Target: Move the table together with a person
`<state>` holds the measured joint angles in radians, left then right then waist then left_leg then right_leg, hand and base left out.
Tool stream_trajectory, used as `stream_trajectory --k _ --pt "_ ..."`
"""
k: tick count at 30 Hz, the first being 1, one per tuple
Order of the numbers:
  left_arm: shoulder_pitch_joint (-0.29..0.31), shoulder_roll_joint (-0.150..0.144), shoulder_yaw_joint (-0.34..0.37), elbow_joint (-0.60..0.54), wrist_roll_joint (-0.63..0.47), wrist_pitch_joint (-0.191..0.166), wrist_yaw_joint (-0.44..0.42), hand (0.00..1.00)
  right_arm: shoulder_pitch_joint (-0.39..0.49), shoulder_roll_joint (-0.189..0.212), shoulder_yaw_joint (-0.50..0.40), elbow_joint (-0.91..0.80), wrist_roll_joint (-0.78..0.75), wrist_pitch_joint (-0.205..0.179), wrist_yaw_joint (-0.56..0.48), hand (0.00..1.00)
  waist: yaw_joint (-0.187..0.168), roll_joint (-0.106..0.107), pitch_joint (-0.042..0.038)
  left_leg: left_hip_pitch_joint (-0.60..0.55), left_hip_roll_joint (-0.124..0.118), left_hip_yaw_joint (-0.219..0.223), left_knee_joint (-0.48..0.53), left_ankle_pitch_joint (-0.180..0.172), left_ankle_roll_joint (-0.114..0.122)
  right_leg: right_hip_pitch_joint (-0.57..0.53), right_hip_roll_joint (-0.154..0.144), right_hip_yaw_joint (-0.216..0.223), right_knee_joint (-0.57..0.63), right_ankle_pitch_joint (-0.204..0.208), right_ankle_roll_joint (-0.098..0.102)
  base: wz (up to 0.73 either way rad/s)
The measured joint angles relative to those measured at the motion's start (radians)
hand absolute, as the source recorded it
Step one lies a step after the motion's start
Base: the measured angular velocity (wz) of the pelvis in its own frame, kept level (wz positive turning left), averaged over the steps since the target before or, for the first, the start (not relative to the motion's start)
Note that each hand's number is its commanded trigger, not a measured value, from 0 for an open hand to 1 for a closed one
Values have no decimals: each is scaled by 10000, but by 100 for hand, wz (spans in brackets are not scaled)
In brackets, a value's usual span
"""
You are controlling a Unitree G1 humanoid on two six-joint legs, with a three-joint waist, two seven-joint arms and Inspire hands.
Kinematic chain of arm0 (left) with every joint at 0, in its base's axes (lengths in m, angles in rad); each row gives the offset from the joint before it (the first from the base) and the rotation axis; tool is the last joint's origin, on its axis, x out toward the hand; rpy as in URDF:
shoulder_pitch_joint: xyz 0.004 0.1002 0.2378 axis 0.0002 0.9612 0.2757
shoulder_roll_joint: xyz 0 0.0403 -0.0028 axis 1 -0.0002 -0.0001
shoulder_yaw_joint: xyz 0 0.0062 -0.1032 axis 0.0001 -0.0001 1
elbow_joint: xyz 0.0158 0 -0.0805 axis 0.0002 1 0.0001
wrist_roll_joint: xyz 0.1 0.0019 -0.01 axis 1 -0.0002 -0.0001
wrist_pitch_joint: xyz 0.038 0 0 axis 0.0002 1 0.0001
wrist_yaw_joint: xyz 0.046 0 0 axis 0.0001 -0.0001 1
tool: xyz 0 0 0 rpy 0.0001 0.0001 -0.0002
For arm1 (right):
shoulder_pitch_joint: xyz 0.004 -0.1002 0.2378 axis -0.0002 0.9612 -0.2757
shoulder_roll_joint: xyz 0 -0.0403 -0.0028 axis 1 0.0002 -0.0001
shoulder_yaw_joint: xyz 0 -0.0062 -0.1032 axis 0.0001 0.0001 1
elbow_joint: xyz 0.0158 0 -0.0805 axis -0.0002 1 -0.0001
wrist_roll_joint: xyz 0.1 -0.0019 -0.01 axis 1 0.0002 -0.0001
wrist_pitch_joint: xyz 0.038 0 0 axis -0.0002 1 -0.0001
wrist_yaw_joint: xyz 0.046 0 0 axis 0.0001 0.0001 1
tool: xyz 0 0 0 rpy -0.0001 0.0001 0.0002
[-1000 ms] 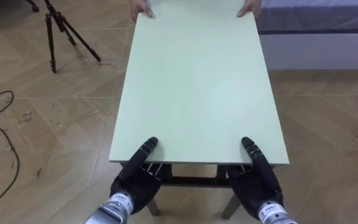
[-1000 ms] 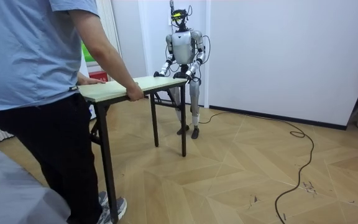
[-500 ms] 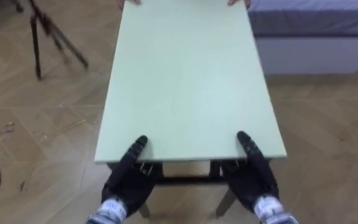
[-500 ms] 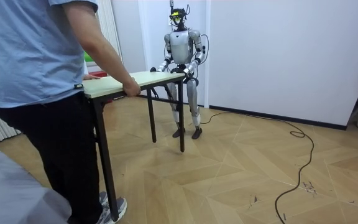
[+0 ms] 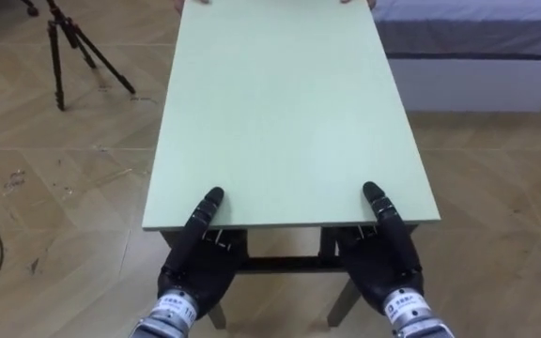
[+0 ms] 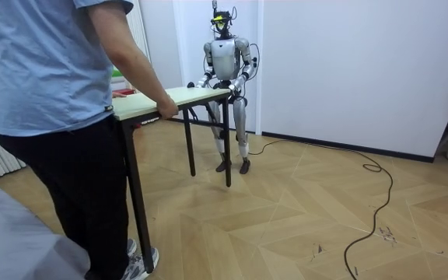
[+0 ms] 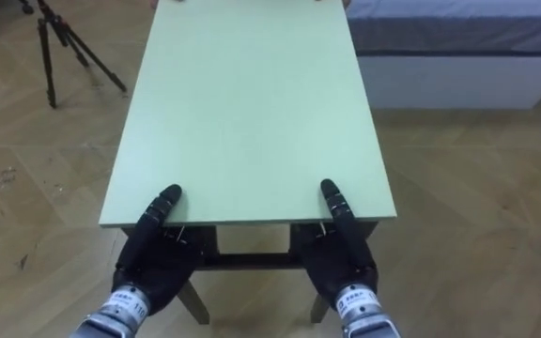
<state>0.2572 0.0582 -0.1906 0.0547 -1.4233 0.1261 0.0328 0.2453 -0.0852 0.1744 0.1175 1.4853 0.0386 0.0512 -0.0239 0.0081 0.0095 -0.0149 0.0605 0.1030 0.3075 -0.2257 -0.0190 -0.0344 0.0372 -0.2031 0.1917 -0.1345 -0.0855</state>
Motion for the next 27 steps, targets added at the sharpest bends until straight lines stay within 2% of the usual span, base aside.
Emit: stream_trajectory --k 3,4,5,6,7,8,9,10,12,13,14,15,16,17,19,21,23,24,27 --pt "51 -6 -349 0 5 -470 0 100 0 -40 125 -30 -34 -239 7 100 18 31 -16 -590 50 -85 882 9 -15 -199 -30 -70 151 -59 -159 3" --pt "94 -34 -345 0 2 -531 -25 100 5 -56 188 -42 -48 -331 18 100 31 41 -23 -801 168 41 1287 3 -124 -253 -33 -213 163 -86 -273 0" --pt "191 -64 -336 -5 -9 -591 -114 100 14 -88 269 -78 -122 -374 23 100 49 66 -17 -1001 384 336 1986 -118 -383 -373 6 -375 154 -143 -407 -24" --pt "415 -102 -332 -15 -142 -673 -249 100 23 -232 419 -99 -163 -379 23 100 146 174 -32 -1151 760 605 3554 -240 -562 -347 107 -642 249 -246 -542 -38" --pt "514 -98 -342 -16 -242 -687 -313 100 22 -245 492 -117 -161 -379 23 100 202 276 -60 -1155 903 587 4300 -241 -568 -333 192 -767 281 -289 -596 -38" --pt "580 -87 -359 -15 -337 -689 -397 100 -30 -284 528 -131 -160 -381 23 100 141 442 -97 -1143 1084 514 5486 -229 -591 -342 317 -1034 350 -339 -666 -5" --pt "557 -73 -360 -13 -340 -694 -424 100 -74 -273 532 -131 -159 -399 23 100 10 499 -85 -1109 1086 399 5798 -189 -656 -374 344 -1176 413 -350 -685 37" --pt "476 -48 -396 -4 -340 -696 -435 100 -79 -286 518 -159 -155 -488 78 100 -119 548 -33 -837 1004 250 5842 -123 -767 -447 344 -1398 508 -361 -703 51" --pt "476 -19 -411 -10 -340 -710 -582 100 -43 -302 494 -221 -159 -510 168 100 -317 566 32 -192 957 256 5215 -126 -768 -632 356 -1597 636 -361 -722 37" --pt "466 44 -449 -25 -338 -712 -727 100 14 -320 477 -327 -137 -511 189 100 -408 616 64 258 975 250 4485 -144 -794 -807 366 -1747 766 -357 -742 30" --pt "406 58 -446 -28 -348 -711 -823 100 15 -325 462 -394 -98 -507 190 100 -530 668 83 671 1018 241 3594 -230 -918 -1074 366 -1880 972 -352 -750 27" --pt "237 67 -452 -27 -346 -711 -846 100 -9 -304 406 -443 22 -503 191 100 -553 711 101 966 1054 232 2755 -543 -1120 -1385 361 -1992 1150 -318 -790 16" --pt "152 83 -455 -27 -346 -724 -846 100 -49 -300 384 -443 53 -498 191 100 -557 713 101 1070 1047 230 2379 -774 -1151 -1578 338 -2041 1207 -292 -801 10" --pt "-37 148 -518 -25 -351 -827 -845 100 -130 -295 365 -443 121 -496 191 100 -562 751 97 1253 1013 183 1577 -1180 -1111 -1927 312 -2111 1376 -195 -804 5" --pt "-337 203 -562 27 -352 -937 -832 100 -247 -228 311 -442 226 -487 190 100 -550 826 99 1503 947 3 440 -1579 -988 -2327 278 -2203 1544 -12 -794 5" --pt "-600 192 -566 101 -352 -1001 -772 100 -290 -141 180 -447 251 -401 191 100 -598 826 95 1547 785 1 -294 -1675 -844 -2676 86 -2274 1715 195 -734 11" --pt "-775 189 -580 223 -353 -1054 -636 100 -286 -9 41 -448 25 -353 209 100 -755 822 93 1401 438 -1 -604 -1690 -758 -2975 -290 -2281 1713 547 -628 10" --pt "-783 201 -587 258 -355 -1054 -622 100 -262 27 15 -447 -23 -355 209 100 -771 822 93 1374 331 -7 -646 -1659 -703 -3007 -381 -2248 1710 657 -588 0" --pt "-770 160 -653 390 -370 -1025 -546 100 -165 6 -22 -443 -44 -339 226 100 -811 797 90 1303 -291 74 -738 -1434 -199 -3178 -807 -1908 1637 1246 -386 -15"
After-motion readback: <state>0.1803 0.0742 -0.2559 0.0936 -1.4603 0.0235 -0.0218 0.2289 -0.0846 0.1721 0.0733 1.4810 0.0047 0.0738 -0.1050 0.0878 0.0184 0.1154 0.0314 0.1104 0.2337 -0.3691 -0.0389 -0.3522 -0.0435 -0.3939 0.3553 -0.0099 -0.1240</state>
